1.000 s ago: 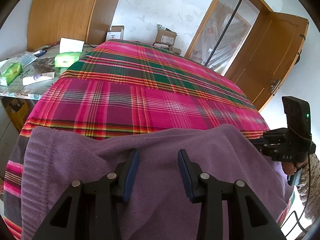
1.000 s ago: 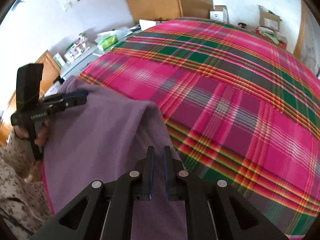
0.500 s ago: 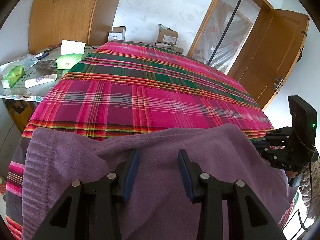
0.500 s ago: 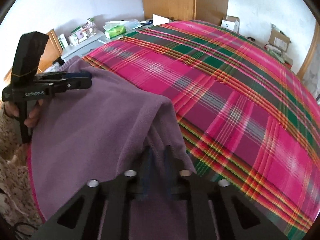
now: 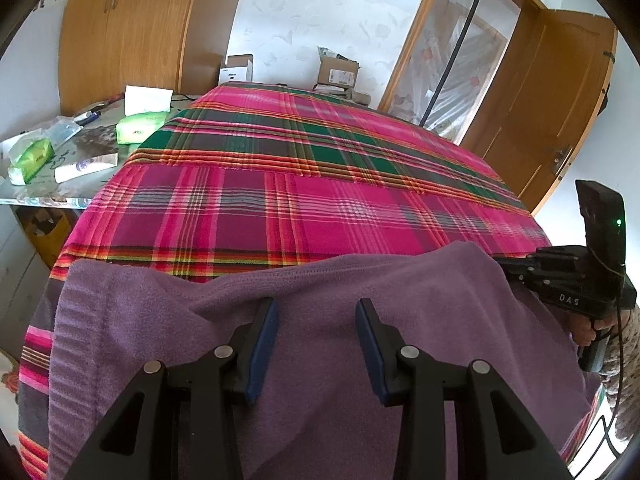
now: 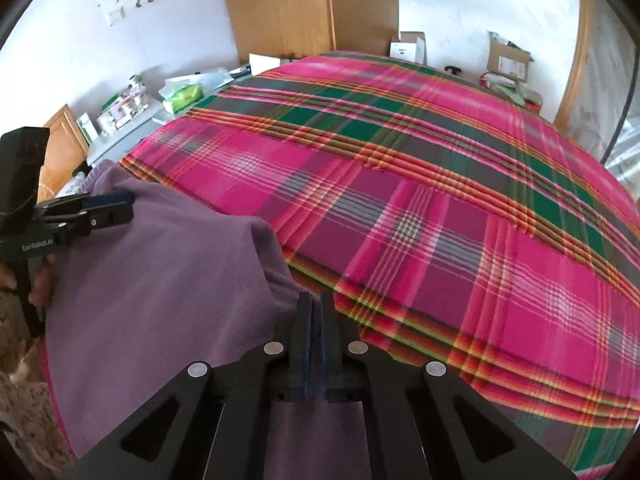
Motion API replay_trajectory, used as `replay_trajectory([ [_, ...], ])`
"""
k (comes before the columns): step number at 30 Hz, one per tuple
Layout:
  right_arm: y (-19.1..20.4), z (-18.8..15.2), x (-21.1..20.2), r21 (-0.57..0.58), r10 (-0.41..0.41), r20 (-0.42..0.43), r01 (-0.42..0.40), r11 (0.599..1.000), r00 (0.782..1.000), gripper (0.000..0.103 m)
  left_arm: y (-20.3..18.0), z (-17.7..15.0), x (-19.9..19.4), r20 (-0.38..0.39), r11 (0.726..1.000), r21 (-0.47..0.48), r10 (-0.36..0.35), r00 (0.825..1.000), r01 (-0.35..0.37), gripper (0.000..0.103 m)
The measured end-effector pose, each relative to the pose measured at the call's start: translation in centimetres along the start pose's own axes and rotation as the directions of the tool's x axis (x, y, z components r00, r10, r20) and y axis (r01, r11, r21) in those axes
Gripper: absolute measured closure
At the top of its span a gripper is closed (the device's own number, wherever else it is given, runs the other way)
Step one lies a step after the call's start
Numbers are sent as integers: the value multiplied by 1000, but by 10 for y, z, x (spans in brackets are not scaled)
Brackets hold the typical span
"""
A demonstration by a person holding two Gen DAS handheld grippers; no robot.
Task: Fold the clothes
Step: 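Grasp the purple fabric edge with the right gripper, then pull the held purple fabric across the bed with the right gripper, then open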
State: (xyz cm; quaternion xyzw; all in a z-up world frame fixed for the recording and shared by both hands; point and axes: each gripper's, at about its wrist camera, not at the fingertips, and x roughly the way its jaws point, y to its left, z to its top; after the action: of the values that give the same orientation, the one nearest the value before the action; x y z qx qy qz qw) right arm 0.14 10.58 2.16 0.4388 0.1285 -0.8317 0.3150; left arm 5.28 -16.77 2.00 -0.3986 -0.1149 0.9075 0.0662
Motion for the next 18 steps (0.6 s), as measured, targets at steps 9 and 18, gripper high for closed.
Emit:
replay_trajectory([
  [9, -4, -1, 3, 35, 2, 20, -3, 999, 1000, 99, -16, 7, -10, 8, 999, 28, 17, 1000, -17, 62],
  [18, -33, -10, -40, 182, 17, 109, -37, 983, 994, 96, -65, 15, -8, -14, 987, 147, -62, 998, 63, 62],
])
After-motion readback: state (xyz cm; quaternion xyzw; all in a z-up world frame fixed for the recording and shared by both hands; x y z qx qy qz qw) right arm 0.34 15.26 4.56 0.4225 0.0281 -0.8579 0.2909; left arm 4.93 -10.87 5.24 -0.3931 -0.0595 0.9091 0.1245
